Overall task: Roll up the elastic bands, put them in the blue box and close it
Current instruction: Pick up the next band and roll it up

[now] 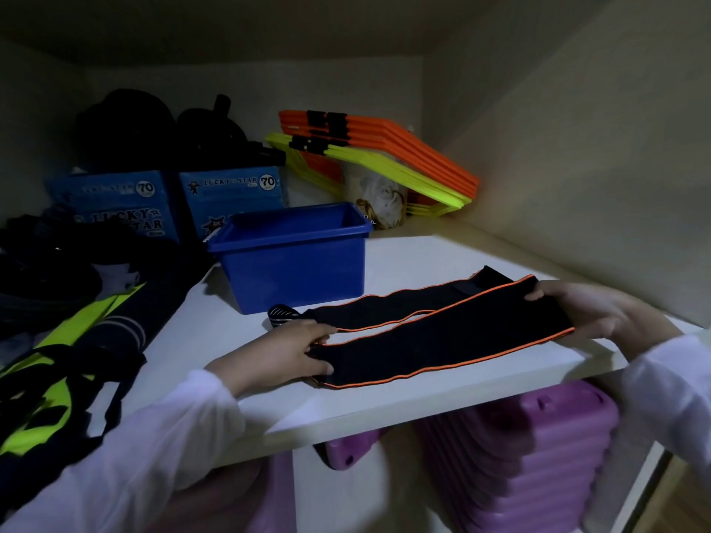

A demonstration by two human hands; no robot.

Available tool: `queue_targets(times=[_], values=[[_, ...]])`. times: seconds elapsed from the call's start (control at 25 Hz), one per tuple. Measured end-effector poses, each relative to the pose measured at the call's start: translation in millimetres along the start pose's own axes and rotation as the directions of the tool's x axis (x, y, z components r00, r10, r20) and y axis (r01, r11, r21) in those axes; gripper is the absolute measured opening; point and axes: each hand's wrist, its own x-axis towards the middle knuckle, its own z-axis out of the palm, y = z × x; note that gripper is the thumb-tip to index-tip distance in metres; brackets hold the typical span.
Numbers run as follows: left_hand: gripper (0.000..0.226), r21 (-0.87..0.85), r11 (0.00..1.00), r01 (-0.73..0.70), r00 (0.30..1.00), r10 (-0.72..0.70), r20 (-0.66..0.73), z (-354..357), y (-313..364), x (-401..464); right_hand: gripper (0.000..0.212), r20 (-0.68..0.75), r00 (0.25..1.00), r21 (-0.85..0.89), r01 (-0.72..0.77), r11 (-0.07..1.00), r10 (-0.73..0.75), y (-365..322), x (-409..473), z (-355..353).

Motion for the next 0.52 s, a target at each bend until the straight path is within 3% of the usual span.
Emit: queue_targets(times=[0.08,0.12,0.2,0.36,0.52], values=[[0.059,0.012,1.0,0.028,1.0,-0.028,-0.002,-0.1,-3.9,2.5,0.063,0.021,0.997,-0.061,0.07,0.996,-0.069,3.5,4.1,-5.9],[0.056,0.036,0.999,0.036,0.999,-0.036,-0.01,-0.3,-6.1,4.1,0.069,0.017,0.994,-0.068,0.108,0.992,-0.107,3.0,4.9,-8.4],[0.044,0.076,0.996,0.042,0.997,-0.037,-0.062,-0.3,-9.7,6.8,0.062,0.019,0.98,-0.101,0.2,0.975,-0.2,-0.2,4.9,-9.7],[0.015,0.027,0.999,-0.018,0.967,0.024,-0.252,-1.5,-11.6,5.4,0.078,0.025,0.936,-0.176,0.35,0.92,-0.351,-1.6,10.9,-20.9],[0.008,0.087,0.993,-0.074,0.9,0.104,-0.423,-3.4,-9.8,-2.0,0.062,0.0,0.895,-0.213,0.436,0.874,-0.447,0.0,14.0,-20.5]])
